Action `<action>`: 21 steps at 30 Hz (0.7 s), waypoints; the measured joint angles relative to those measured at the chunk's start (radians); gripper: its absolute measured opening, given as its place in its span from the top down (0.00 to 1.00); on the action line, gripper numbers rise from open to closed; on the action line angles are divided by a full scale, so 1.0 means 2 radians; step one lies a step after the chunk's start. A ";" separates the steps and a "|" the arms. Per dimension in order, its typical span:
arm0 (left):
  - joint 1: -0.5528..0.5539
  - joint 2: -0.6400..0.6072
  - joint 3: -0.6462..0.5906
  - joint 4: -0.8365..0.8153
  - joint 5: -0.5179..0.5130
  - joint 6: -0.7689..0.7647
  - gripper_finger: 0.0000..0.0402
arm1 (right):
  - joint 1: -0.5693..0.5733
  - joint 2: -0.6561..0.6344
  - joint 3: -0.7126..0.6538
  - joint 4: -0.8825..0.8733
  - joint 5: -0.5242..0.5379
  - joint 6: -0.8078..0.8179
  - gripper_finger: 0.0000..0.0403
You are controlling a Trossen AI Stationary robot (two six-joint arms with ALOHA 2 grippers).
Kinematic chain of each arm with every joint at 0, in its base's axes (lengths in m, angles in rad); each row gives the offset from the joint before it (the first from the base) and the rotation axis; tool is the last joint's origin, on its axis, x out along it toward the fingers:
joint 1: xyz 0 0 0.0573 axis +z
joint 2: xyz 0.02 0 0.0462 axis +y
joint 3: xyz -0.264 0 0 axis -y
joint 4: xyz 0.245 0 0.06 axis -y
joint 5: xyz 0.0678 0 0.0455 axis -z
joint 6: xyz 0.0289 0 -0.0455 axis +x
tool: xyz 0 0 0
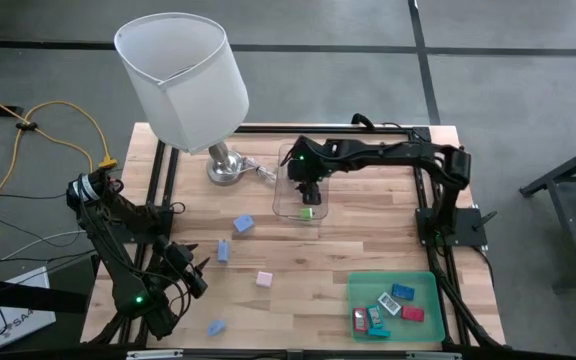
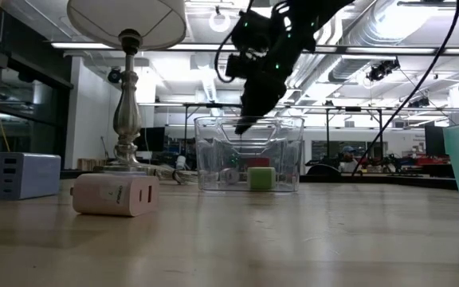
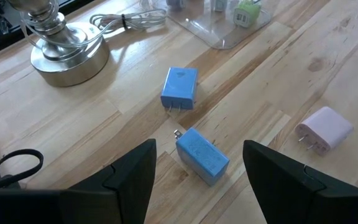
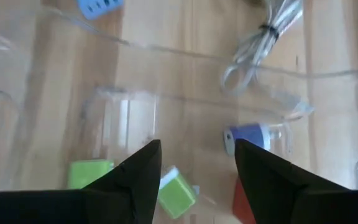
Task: Pick & Place Office items
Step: Put the white charger adapter into the transparent bin
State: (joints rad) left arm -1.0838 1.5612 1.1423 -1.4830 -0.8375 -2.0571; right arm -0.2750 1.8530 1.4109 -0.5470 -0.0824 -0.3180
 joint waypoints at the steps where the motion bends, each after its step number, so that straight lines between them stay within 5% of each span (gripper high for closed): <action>1: 0.000 0.000 0.000 0.000 0.000 0.000 0.42 | 0.003 -0.006 0.000 -0.001 0.001 0.000 0.52; 8: 0.000 0.000 0.000 0.000 0.001 0.000 0.42 | 0.037 -0.037 0.001 -0.001 0.007 0.000 0.52; 21: 0.000 0.000 0.000 0.000 0.000 0.000 0.42 | 0.166 -0.045 0.001 0.005 0.128 -0.003 0.52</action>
State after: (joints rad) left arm -1.0836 1.5613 1.1423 -1.4834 -0.8366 -2.0571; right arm 0.0570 1.7630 1.4128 -0.5373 0.1744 -0.3234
